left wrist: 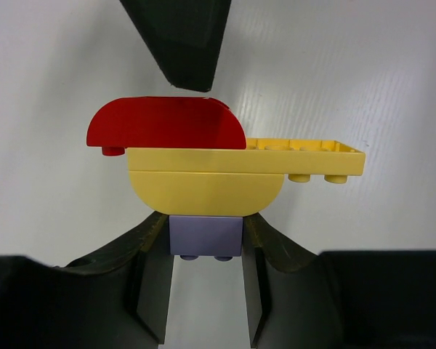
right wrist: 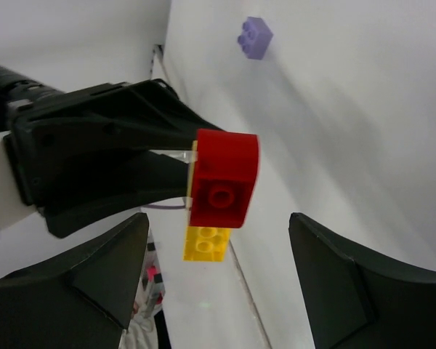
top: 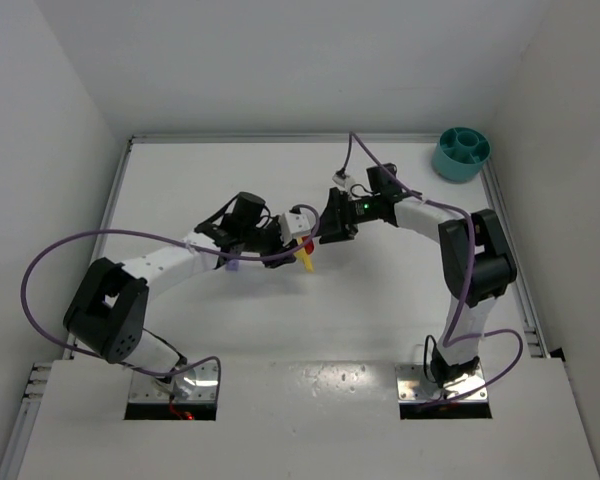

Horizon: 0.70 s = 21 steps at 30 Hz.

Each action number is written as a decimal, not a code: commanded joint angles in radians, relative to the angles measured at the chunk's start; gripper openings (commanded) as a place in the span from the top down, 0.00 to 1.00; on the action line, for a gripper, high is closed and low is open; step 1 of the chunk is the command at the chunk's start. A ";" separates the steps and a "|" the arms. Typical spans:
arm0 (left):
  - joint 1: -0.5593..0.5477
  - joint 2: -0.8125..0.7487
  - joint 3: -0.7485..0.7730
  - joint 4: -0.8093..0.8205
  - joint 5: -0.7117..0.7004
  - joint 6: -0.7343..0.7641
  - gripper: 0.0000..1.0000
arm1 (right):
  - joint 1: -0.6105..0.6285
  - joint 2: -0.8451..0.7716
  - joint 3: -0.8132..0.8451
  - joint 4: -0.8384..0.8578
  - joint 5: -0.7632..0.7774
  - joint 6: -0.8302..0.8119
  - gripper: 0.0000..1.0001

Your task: Sort the legos into containers by color

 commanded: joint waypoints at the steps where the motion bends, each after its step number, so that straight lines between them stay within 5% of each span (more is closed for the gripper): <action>1: -0.007 -0.028 -0.010 0.040 0.051 -0.025 0.71 | -0.002 -0.058 -0.031 0.134 -0.102 0.059 0.21; 21: -0.007 -0.038 0.002 0.049 0.069 -0.053 0.71 | 0.007 0.033 0.015 0.099 -0.089 0.060 0.24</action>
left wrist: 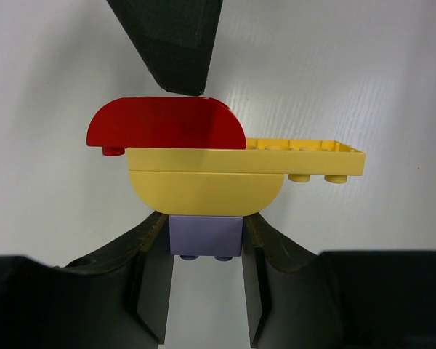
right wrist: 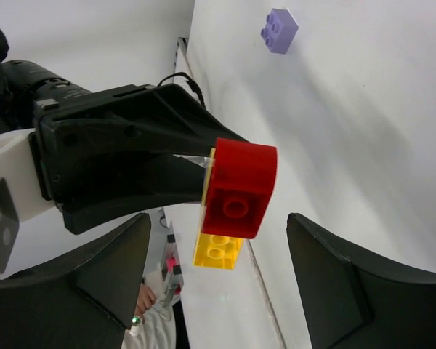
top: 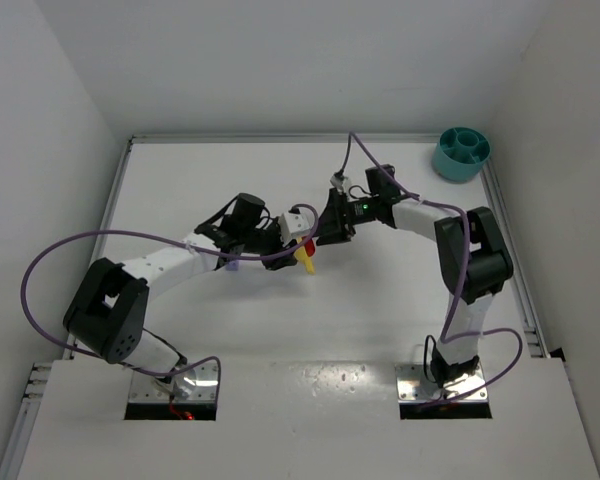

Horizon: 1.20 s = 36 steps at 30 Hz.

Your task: Sort the legos into containers by color

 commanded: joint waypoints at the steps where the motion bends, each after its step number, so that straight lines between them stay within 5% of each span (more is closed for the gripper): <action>1: -0.007 -0.036 0.018 0.040 0.036 -0.007 0.71 | 0.003 0.016 0.033 0.004 0.002 -0.029 0.25; 19: -0.026 -0.027 0.027 0.059 0.016 -0.036 0.71 | 0.042 0.082 0.061 0.056 -0.079 0.053 0.51; 28: -0.014 -0.039 -0.022 0.059 -0.013 -0.018 0.71 | 0.023 0.064 0.041 0.104 -0.080 0.073 0.85; 36: 0.042 -0.097 -0.101 0.004 -0.034 0.050 0.73 | -0.032 0.019 0.031 0.104 -0.080 0.073 0.91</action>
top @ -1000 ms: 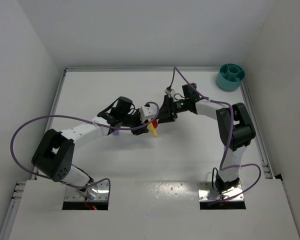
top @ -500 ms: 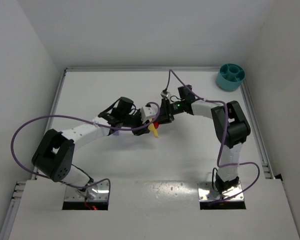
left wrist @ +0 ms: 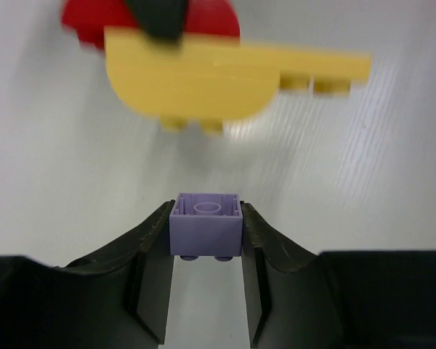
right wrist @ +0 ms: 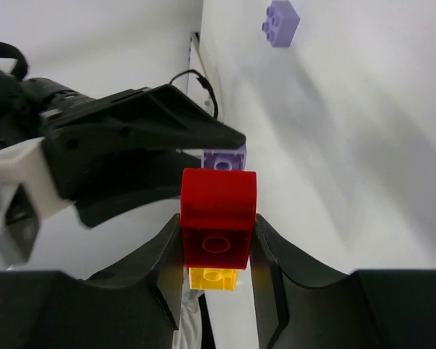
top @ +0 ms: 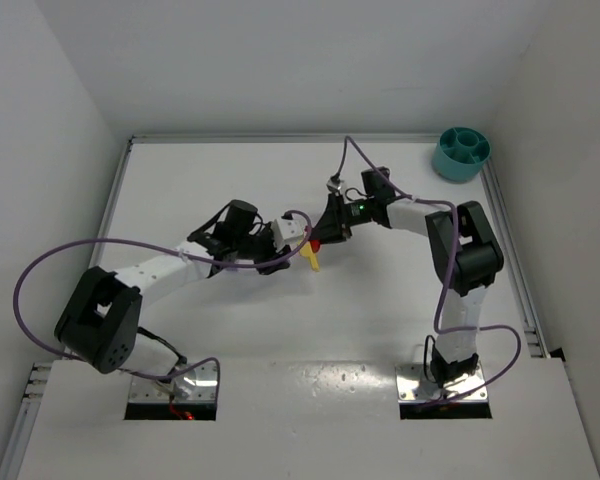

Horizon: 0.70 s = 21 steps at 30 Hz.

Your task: Sort the legos into containers by color

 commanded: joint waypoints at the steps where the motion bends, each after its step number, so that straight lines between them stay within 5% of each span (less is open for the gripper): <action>1: 0.040 -0.054 -0.041 -0.042 -0.004 0.047 0.73 | -0.054 -0.071 0.006 0.057 -0.022 -0.010 0.91; 10: 0.060 -0.054 -0.072 -0.042 -0.015 0.067 0.73 | -0.075 -0.071 0.006 0.019 0.008 -0.049 0.92; 15: 0.071 -0.054 -0.072 -0.042 -0.035 0.049 0.71 | -0.037 -0.060 0.124 -0.355 0.336 -0.378 0.92; 21: 0.103 -0.063 -0.090 -0.042 -0.026 0.049 0.71 | -0.025 -0.057 0.115 -0.374 0.539 -0.375 0.94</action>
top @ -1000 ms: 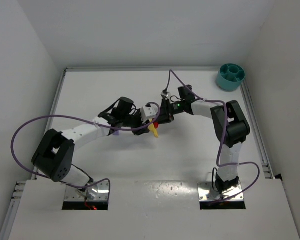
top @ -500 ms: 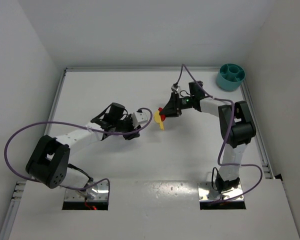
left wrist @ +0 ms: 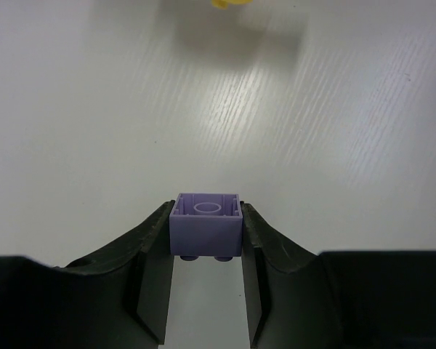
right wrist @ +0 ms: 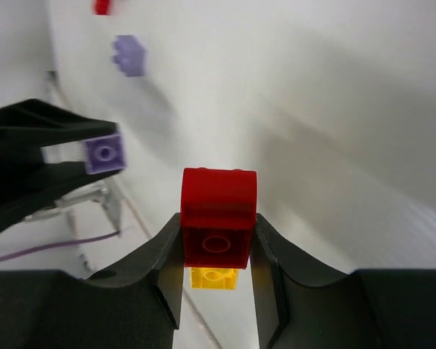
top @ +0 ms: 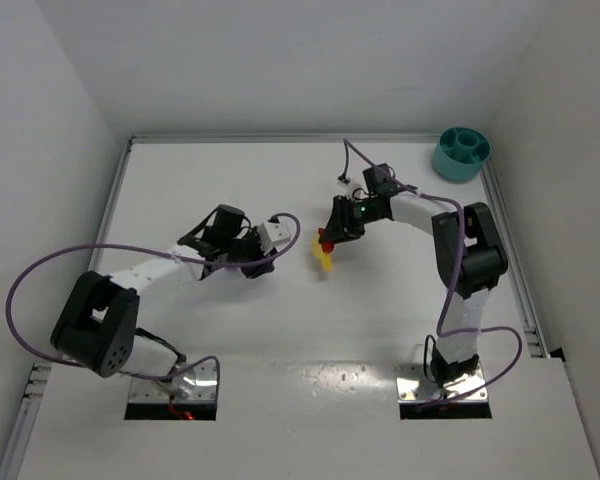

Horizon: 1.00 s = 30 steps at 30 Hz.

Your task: Sort the legos into containers by color

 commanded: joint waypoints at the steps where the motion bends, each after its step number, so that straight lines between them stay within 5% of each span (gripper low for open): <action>1: 0.020 -0.041 -0.018 0.009 0.016 0.003 0.71 | 0.011 -0.026 0.043 -0.077 0.199 -0.075 0.88; 4: 0.029 -0.051 -0.018 0.009 0.057 0.003 0.71 | 0.020 -0.026 0.052 -0.104 0.236 -0.093 0.51; 7: 0.058 -0.060 -0.004 -0.001 0.154 -0.023 0.71 | 0.020 -0.047 0.006 -0.045 0.094 -0.058 0.33; 11: 0.101 -0.060 0.063 -0.001 0.323 -0.082 0.70 | 0.020 -0.057 -0.049 0.148 -0.202 0.057 0.32; 15: 0.122 -0.060 0.112 0.033 0.458 -0.211 0.69 | 0.030 -0.034 -0.094 0.401 -0.411 0.354 0.32; 20: 0.122 -0.051 0.125 0.192 0.461 -0.351 0.66 | 0.060 -0.001 -0.204 0.926 -0.479 0.793 0.33; 23: 0.113 -0.035 0.125 0.313 0.473 -0.469 0.63 | 0.082 0.023 -0.204 1.047 -0.491 0.902 0.34; 30: 0.075 -0.014 0.168 0.341 0.436 -0.491 0.62 | 0.113 0.057 -0.186 1.197 -0.519 1.059 0.30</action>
